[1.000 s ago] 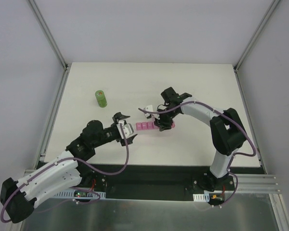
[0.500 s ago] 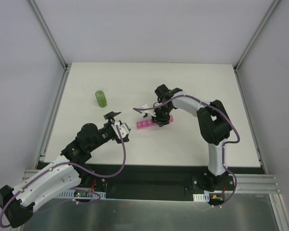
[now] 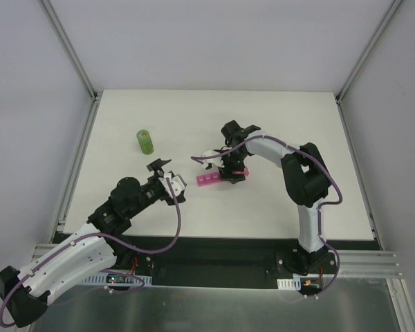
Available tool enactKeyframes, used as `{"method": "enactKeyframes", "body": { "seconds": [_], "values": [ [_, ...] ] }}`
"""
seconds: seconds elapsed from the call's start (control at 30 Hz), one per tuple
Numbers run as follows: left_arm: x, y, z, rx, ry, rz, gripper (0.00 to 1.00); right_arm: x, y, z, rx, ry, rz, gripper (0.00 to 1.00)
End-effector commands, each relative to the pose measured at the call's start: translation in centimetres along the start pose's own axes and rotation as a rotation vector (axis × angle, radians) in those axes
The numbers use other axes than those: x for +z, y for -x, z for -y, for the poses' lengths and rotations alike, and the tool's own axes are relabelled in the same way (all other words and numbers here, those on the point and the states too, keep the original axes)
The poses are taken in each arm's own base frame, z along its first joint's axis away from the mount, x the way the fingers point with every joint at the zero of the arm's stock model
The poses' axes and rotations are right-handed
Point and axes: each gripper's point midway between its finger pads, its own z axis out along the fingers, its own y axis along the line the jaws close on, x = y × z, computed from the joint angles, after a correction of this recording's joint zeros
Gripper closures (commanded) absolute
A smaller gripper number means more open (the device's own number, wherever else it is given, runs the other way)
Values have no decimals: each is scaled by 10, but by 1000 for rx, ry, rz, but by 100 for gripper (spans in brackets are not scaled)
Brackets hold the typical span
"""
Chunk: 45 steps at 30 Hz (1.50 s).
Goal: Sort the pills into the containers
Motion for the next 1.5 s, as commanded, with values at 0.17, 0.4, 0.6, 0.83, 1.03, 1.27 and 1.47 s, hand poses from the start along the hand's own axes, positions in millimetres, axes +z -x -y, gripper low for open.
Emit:
{"method": "enactKeyframes", "body": {
  "seconds": [0.17,0.4,0.6,0.83,1.03,1.27,1.47],
  "values": [
    [-6,16,-26,-108,113,32,2,-73,19,16,94,-161,66,17],
    [-7,15,-33,-154,146,6,1,-104,55,-10,223,-154,270,23],
    [-6,7,-36,-140,162,-30,1,-83,70,1,403,-84,328,65],
    [-5,4,-36,-130,161,-46,1,-53,66,24,487,-66,278,85],
    [-4,4,-34,-128,149,-48,1,-37,57,38,534,-95,230,86],
    [-2,2,-31,-128,133,-55,1,-23,46,51,567,-132,181,86],
    [-2,1,-30,-127,129,-58,1,-11,38,47,575,-116,147,86]
  ]
}}
